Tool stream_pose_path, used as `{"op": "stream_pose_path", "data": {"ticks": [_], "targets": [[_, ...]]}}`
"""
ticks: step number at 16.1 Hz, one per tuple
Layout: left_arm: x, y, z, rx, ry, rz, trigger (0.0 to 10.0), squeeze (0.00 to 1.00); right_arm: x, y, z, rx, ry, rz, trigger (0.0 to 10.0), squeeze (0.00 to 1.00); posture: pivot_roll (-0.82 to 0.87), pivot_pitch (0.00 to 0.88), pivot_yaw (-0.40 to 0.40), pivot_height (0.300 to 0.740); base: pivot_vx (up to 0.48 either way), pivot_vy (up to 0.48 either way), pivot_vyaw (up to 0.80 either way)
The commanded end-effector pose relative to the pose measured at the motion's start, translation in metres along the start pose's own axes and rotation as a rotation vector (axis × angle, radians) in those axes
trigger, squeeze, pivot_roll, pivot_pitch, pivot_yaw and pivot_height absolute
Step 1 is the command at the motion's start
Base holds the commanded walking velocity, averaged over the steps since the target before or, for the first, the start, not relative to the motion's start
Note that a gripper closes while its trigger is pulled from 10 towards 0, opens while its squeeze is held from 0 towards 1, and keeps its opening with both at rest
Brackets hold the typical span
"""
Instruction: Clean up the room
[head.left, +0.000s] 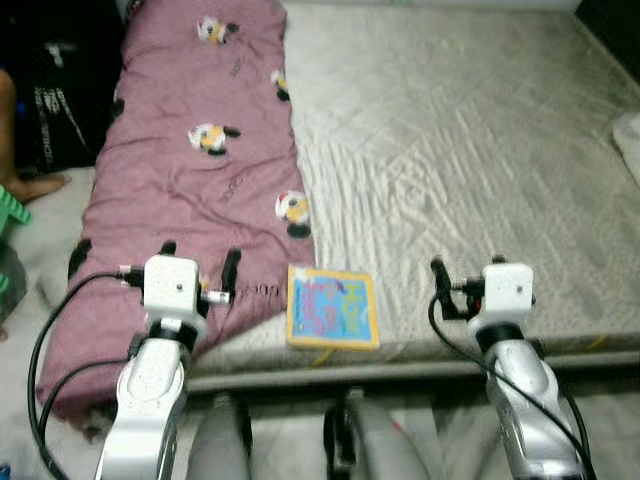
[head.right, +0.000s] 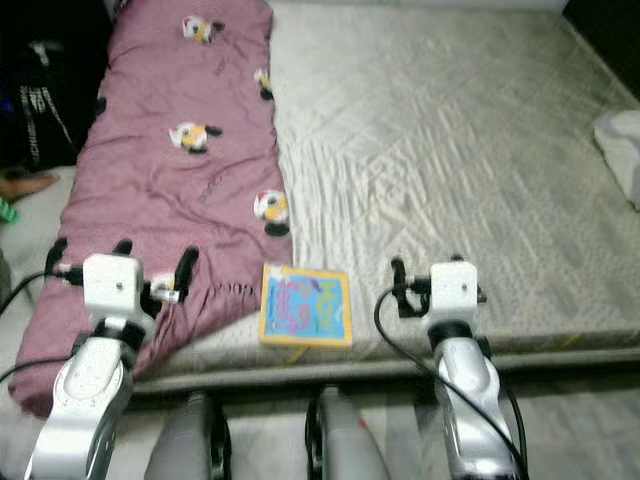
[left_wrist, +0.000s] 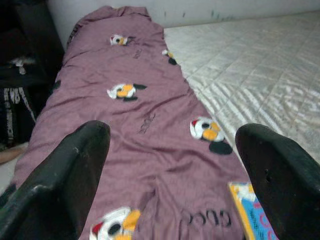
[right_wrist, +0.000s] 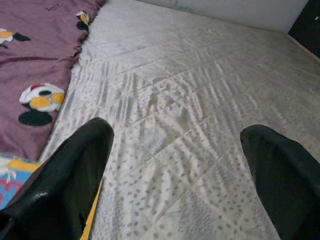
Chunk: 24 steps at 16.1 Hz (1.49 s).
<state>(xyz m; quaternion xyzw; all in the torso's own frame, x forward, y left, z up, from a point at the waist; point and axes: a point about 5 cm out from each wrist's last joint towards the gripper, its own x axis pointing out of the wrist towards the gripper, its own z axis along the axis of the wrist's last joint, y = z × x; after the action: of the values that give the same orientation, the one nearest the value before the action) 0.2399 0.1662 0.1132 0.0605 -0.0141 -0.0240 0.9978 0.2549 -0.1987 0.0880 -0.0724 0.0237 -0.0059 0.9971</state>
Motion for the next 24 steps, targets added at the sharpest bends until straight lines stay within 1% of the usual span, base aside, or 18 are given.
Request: {"op": "stream_pose_path", "data": {"ticks": [1, 3, 6, 10, 12, 13, 15, 24], "targets": [[-0.0015, 0.0039, -0.0081, -0.004, 0.042, 0.027, 10.0, 0.00, -0.0022, -0.0033, -0.0014, 0.002, 0.006, -0.010, 10.0, 0.00, -0.02, 0.184, -0.044, 0.632, 0.000, 0.000, 0.00], [-0.0012, 0.0054, -0.0131, -0.038, 0.074, 0.056, 10.0, 0.00, -0.0017, -0.0032, -0.0021, 0.002, 0.008, -0.010, 10.0, 0.00, -0.02, 0.181, -0.044, 0.632, 0.000, 0.000, 0.00], [0.0001, 0.0037, -0.0117, -0.036, 0.067, 0.052, 10.0, 0.00, -0.0010, -0.0029, -0.0021, 0.000, 0.009, -0.006, 10.0, 0.00, -0.02, 0.182, -0.045, 0.632, 0.000, 0.000, 0.00], [0.0004, 0.0039, -0.0143, -0.049, 0.084, 0.058, 10.0, 0.00, -0.0010, -0.0022, -0.0020, 0.002, 0.009, -0.006, 10.0, 0.00, -0.02, 0.185, -0.044, 0.632, 0.000, 0.000, 0.00], [0.0003, 0.0041, -0.0152, -0.065, 0.090, 0.053, 10.0, 0.00, -0.0010, -0.0020, -0.0022, 0.002, 0.009, -0.006, 10.0, 0.00, -0.02, 0.186, -0.044, 0.632, 0.000, 0.000, 0.00], [0.0001, 0.0042, -0.0147, -0.084, 0.086, 0.041, 10.0, 0.00, -0.0008, -0.0020, -0.0020, 0.002, 0.010, -0.006, 10.0, 0.00, -0.02, 0.190, -0.045, 0.632, 0.000, 0.000, 0.00], [-0.0006, 0.0027, -0.0136, -0.098, 0.079, 0.019, 10.0, 0.00, -0.0010, -0.0018, -0.0021, 0.003, 0.010, -0.004, 10.0, 0.00, -0.02, 0.192, -0.045, 0.632, 0.000, 0.000, 0.00], [-0.0009, 0.0004, -0.0140, -0.104, 0.083, 0.011, 10.0, 0.00, 0.0007, -0.0021, -0.0023, -0.004, 0.015, 0.008, 10.0, 0.00, -0.02, 0.192, -0.052, 0.632, 0.000, 0.000, 0.00]]}}
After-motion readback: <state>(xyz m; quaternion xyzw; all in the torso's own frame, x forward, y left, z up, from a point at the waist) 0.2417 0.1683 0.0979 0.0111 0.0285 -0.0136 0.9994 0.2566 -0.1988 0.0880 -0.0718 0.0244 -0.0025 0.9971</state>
